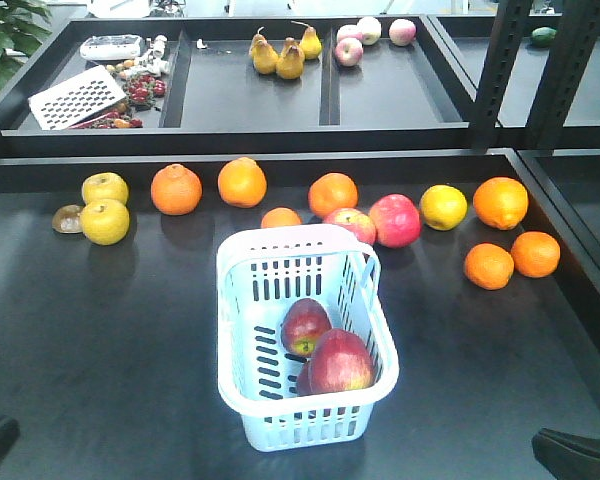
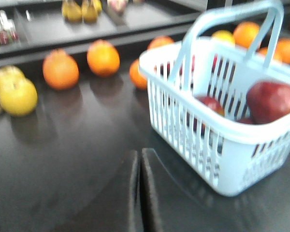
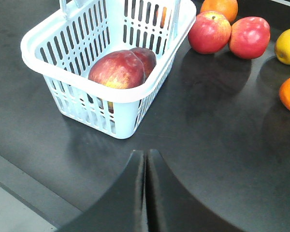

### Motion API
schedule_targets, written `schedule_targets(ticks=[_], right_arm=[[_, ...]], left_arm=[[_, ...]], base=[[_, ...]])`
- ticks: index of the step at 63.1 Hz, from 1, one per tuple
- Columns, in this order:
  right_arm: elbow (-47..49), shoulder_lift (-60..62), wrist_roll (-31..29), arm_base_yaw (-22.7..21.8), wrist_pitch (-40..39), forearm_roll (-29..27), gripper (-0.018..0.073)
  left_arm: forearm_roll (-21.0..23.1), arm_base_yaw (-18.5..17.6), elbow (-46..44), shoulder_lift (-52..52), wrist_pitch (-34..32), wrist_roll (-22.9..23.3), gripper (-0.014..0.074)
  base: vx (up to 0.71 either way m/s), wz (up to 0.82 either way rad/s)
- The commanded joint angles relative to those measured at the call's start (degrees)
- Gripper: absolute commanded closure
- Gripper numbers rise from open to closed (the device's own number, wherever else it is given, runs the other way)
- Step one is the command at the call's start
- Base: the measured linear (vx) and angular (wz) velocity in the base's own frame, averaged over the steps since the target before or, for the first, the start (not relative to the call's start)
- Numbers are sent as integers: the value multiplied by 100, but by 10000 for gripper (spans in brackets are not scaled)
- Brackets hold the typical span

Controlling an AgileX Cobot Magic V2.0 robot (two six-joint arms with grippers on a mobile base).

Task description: Pick three apples into basket with both arms

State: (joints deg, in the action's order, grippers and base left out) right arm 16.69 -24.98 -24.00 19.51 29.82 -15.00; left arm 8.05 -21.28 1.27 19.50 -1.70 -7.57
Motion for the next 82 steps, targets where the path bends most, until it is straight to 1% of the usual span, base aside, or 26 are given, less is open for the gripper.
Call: schedule_targets(ticks=[1,3,6,17,23,28,33,40,44,82], right_arm=[[147,-27,3,-6,-344,-4,564],[147,-27,3,-6,-344,-4,564],[147,-27,3,-6,-344,-4,564],[147,-27,3,-6,-339,-5,564],[147,-27,3,-6,-337,-5,564],[147,-27,3,-6,-337,-5,564],[147,-27,3,-6,-337,-5,564],[147,-27,3,-6,-337,-5,564],[147,-27,3,-6,-337,-5,564],[147,-27,3,-6,-337,-5,564]], left_arm=[[-35,209,57,-373,-259,37,603],[-46,323,57,-480,-205,37,603],[-66,587,57,-686,-127,37,603],[-324,1468,57,-1396,50,51,603],[-330,1876,57,-1815,253,51,603],[-330,2140,57,-2143,425,65,603],[-337,2408,57,-2108,429,337,603],[-348,2685,57,-2113,446,662,603],[-343,2739,57,-2113,433,705,603],[-331,2739,51,-2108,510,705,603]], base=[[0,0],[0,0],[0,0],[0,0],[0,0],[0,0],[0,0],[0,0],[0,0],[0,0]])
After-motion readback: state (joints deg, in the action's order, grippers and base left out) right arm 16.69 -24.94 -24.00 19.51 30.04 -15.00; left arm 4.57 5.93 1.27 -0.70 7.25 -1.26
